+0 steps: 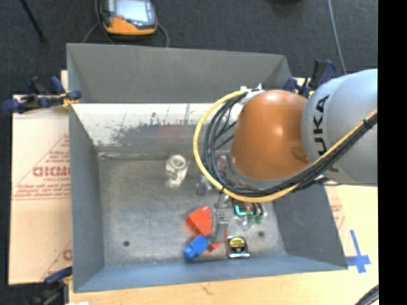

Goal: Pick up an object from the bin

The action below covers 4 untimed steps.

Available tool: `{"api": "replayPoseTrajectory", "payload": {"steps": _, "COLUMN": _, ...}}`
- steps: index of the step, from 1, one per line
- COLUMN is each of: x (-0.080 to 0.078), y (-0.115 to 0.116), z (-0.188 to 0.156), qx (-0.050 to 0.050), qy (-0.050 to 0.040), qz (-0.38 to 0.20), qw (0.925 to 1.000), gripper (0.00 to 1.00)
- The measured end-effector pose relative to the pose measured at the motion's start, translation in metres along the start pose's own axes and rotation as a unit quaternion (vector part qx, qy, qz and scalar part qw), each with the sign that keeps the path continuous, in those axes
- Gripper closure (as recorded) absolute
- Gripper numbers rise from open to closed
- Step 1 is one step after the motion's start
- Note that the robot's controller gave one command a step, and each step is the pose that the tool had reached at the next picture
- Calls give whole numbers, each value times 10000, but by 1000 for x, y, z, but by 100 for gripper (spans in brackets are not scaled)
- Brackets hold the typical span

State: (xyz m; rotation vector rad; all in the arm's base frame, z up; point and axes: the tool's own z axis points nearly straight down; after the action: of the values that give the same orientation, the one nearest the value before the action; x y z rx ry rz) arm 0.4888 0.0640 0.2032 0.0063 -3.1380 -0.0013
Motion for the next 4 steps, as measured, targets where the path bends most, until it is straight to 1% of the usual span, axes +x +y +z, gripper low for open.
{"api": "replayPoseTrajectory", "payload": {"steps": 1, "x": -32, "y": -21, "z": 134, "qx": 10, "qy": 8, "qz": -1143, "qw": 9935, "gripper": 0}}
{"api": "replayPoseTrajectory", "payload": {"steps": 2, "x": -37, "y": -20, "z": 129, "qx": 0, "qy": -104, "qz": -1126, "qw": 9936, "gripper": 100}}
{"api": "replayPoseTrajectory", "payload": {"steps": 3, "x": -30, "y": 9, "z": -63, "qx": 6, "qy": -82, "qz": -857, "qw": 9963, "gripper": 100}}
{"api": "replayPoseTrajectory", "payload": {"steps": 4, "x": -3, "y": -9, "z": 6, "qx": 7, "qy": -9, "qz": -2615, "qw": 9652, "gripper": 100}}
